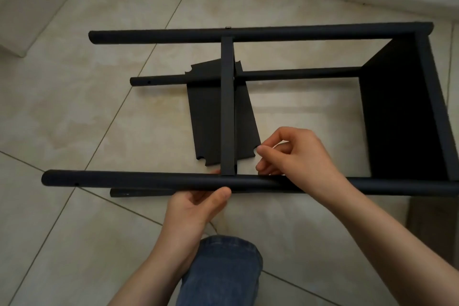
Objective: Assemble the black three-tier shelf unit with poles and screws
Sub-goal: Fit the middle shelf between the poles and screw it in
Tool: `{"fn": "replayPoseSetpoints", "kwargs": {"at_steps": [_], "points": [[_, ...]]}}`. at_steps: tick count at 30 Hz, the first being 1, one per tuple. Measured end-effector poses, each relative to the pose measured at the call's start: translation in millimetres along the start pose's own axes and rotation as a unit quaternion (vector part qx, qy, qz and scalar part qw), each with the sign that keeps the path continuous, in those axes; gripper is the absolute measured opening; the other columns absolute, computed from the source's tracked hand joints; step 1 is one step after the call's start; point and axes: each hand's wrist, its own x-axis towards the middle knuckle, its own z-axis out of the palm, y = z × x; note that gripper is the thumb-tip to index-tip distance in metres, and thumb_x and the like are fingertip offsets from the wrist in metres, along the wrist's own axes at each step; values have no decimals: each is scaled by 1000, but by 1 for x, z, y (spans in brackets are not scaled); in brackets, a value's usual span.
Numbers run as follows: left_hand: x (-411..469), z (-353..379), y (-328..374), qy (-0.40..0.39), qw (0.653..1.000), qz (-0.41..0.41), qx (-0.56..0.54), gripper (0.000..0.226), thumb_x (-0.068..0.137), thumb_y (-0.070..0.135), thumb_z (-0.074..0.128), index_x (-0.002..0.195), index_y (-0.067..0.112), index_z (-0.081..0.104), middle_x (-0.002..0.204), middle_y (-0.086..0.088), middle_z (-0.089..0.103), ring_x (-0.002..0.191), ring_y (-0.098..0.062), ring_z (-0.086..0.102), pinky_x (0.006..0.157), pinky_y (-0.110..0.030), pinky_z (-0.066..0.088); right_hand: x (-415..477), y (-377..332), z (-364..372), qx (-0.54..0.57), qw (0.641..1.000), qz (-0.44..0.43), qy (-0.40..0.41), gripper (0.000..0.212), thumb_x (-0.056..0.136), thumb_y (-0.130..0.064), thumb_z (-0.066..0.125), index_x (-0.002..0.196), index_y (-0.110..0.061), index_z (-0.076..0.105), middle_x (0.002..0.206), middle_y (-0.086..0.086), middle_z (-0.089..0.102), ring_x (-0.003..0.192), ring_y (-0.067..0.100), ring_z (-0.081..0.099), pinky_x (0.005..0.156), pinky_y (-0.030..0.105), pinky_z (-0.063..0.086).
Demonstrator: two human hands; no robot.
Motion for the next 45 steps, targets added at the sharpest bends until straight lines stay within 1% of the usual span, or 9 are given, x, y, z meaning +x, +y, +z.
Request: {"fn": "replayPoseSetpoints", "kwargs": {"at_steps": [4, 7, 11, 15, 19, 25, 29, 35, 45], "points": [[-10, -1, 17, -6, 992, -32, 121, 48, 53, 61, 77, 87, 27, 82, 93, 7, 79, 92, -7, 75, 92, -34, 55, 2, 0, -2, 7, 1000, 13, -4, 11, 91, -14, 68, 82, -11, 64, 65, 3, 73, 60, 17, 73, 56, 19, 54], [-19, 0, 32, 30, 958, 40, 281, 48, 59, 70, 66, 70, 26, 79, 71, 12, 76, 71, -4, 74, 81, -31, 57, 1, 0, -5, 24, 999, 19, -12, 12, 92, -12, 68, 81, -9, 63, 66, 5, 73, 60, 19, 73, 56, 20, 54], [-14, -6, 56, 78, 743, 326, 579, 50, 74, 66, 60, 50, 23, 52, 41, 12, 45, 38, -8, 46, 44, -26, 43, 3, -1, -8, 15, 999, 22, -40, 10, 93, -14, 68, 84, -9, 64, 68, 3, 74, 63, 16, 74, 61, 21, 58], [1, -14, 76, -24, 634, 457, 623, 36, 77, 47, 73, 68, 21, 50, 63, 10, 47, 57, -12, 44, 48, -24, 38, 5, -2, -13, -11, 997, 12, -81, 8, 91, -15, 71, 85, -10, 67, 70, 2, 75, 66, 14, 73, 65, 22, 60], [19, -21, 80, -91, 676, 373, 629, 59, 78, 62, 59, 118, 19, 66, 112, 4, 68, 104, -12, 60, 84, -26, 50, 10, -4, -18, -17, 992, 7, -124, 6, 90, -14, 72, 85, -11, 70, 73, 1, 75, 69, 12, 74, 62, 18, 57], [23, -28, 70, -132, 703, 347, 606, 80, 84, 60, 56, 153, 23, 41, 163, 12, 30, 145, 1, 31, 113, -14, 27, 21, -5, -12, -56, 980, -19, -188, 7, 87, -18, 75, 80, -20, 73, 74, -5, 75, 70, 6, 72, 61, 15, 55], [25, -28, 69, -150, 712, 348, 591, 81, 85, 58, 59, 155, 24, 38, 166, 19, 21, 151, 2, 22, 116, -5, 15, 34, -7, -2, -81, 977, -43, -191, 9, 85, -19, 77, 78, -24, 76, 71, -8, 74, 63, 1, 67, 61, 14, 55], [27, -29, 69, -151, 720, 361, 574, 81, 83, 59, 59, 154, 25, 38, 164, 19, 26, 145, 4, 33, 115, -11, 28, 47, -7, 12, -92, 962, -16, -256, 10, 91, -9, 68, 86, -11, 77, 72, 0, 75, 64, 6, 71, 65, 17, 58], [29, -26, 65, -135, 703, 389, 580, 79, 82, 54, 61, 149, 17, 42, 160, 5, 35, 151, -9, 29, 120, -18, 24, 53, -6, 14, -41, 950, 14, -309, 17, 87, -5, 71, 75, -16, 72, 70, 2, 74, 65, 9, 70, 67, 21, 57]]}}
